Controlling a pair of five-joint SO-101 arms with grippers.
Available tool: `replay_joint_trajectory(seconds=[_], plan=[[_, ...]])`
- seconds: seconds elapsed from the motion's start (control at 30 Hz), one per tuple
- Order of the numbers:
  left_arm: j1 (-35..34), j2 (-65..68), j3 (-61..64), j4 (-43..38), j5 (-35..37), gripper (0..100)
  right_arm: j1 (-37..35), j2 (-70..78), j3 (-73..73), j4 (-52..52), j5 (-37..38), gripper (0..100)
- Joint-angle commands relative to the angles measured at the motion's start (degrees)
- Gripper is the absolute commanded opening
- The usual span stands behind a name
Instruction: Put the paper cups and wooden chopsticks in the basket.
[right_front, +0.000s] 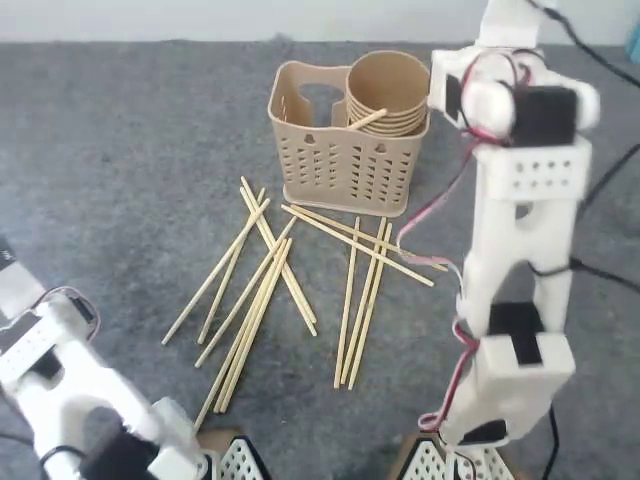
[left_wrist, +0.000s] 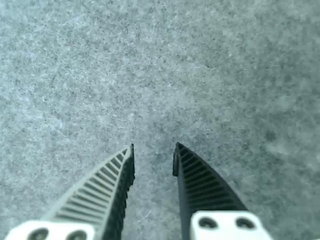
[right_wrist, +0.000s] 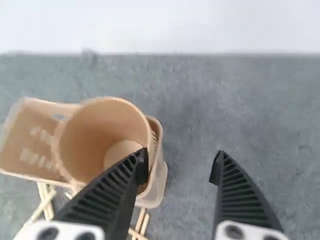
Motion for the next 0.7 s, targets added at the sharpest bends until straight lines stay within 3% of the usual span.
replay_joint_trajectory(seconds=[0.0, 0.13, 0.27, 0.57, 0.67], plan=[[0.62, -0.26, -0.13, -0.88, -0.44, 13, -0.66, -12.53, -2.29, 3.21, 1.14, 15.8], [0.62, -0.26, -0.13, -0.88, -0.44, 13, -1.45, -18.07, 1.41, 9.80, 2.55, 10.2], [0.70, -0.26, -0.13, -0.88, -0.44, 13, -1.36, -23.60, 16.97, 9.54, 8.62, 6.1], [0.70, -0.62, 0.48, -0.88, -0.44, 13, -2.15, -34.77, 50.29, 9.01, 9.05, 5.4], [0.70, -0.62, 0.48, -0.88, -0.44, 13, -4.79, -35.91, 59.87, 8.92, 14.15, 5.8]])
